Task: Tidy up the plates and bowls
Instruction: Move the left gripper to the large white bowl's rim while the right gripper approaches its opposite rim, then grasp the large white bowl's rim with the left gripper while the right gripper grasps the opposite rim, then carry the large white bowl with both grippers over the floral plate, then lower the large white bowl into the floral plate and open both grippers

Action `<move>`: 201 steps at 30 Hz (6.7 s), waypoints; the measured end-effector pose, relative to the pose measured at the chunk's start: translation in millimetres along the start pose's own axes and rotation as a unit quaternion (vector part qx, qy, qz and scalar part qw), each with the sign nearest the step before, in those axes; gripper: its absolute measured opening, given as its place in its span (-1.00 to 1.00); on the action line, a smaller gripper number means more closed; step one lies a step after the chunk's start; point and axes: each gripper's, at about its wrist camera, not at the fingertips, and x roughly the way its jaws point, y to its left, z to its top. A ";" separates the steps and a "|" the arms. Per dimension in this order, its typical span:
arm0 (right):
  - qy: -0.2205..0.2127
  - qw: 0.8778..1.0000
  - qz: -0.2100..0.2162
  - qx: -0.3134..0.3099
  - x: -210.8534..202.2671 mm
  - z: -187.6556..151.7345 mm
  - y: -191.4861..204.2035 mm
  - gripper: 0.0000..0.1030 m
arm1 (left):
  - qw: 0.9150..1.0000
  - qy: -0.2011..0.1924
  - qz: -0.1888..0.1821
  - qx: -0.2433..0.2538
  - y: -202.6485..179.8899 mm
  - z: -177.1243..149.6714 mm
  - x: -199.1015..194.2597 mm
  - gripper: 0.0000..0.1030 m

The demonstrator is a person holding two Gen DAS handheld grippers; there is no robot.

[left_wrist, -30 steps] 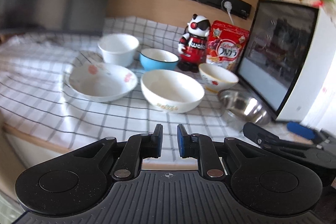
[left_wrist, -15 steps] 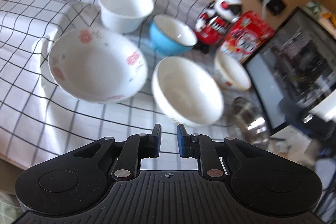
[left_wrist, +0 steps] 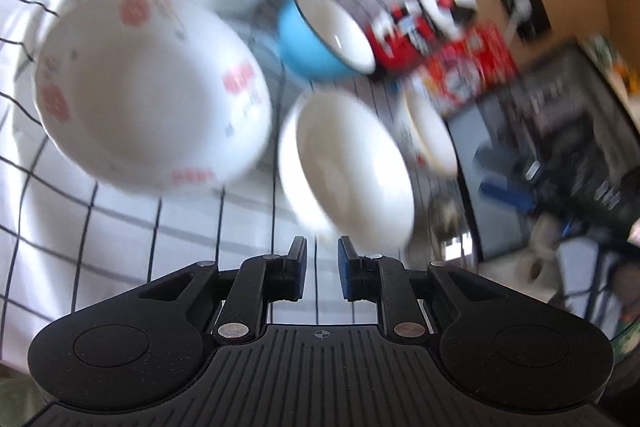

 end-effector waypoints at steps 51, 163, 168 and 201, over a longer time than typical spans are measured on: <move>0.280 0.934 0.170 -0.140 165.5 23.7 -4.5 1.00 | 0.972 -0.032 0.211 -0.103 -22.7 -7.4 74.3 -0.57; 0.201 0.944 0.132 -0.224 186.8 60.3 134.4 0.11 | 0.951 0.011 0.295 -0.095 47.4 85.2 11.7 -0.40; 0.199 0.944 0.134 -0.225 189.0 60.4 131.9 0.11 | 0.951 0.014 0.292 -0.097 55.1 91.1 11.6 -0.41; 0.171 0.948 0.123 -0.240 178.0 53.1 137.4 0.11 | 0.957 0.012 0.281 -0.075 48.4 98.8 -2.9 -0.48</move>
